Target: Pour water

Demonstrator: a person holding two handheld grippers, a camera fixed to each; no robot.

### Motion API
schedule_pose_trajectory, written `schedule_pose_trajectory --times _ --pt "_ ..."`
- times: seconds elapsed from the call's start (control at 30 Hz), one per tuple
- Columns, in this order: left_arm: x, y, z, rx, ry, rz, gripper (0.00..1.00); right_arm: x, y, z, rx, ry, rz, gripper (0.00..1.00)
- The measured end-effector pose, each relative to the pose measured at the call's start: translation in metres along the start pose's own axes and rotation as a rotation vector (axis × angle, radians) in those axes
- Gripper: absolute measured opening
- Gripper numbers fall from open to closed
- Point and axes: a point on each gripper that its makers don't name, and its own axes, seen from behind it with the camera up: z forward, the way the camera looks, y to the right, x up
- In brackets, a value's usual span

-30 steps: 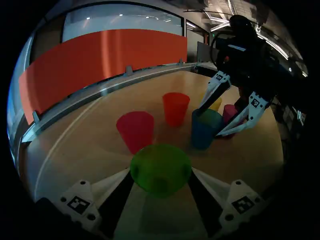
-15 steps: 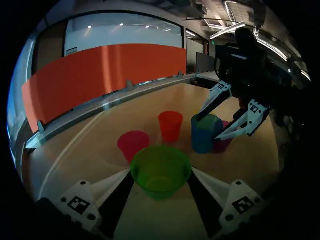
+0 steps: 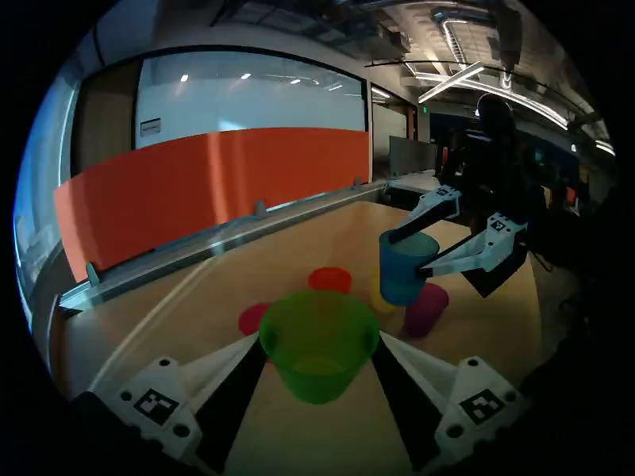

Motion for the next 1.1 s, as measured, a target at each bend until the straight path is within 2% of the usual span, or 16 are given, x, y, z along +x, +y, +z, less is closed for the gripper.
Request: schedule_pose_trajectory --times 0.6,1.1 --pt "0.045 0.009 -0.026 0.023 0.129 0.003 0.87 0.058 -0.004 -0.037 -0.033 0.217 0.004 0.93" --pt "0.054 0.02 -0.027 0.014 0.169 0.009 0.87 0.071 -0.005 -0.046 -0.038 0.245 -0.025 0.93"
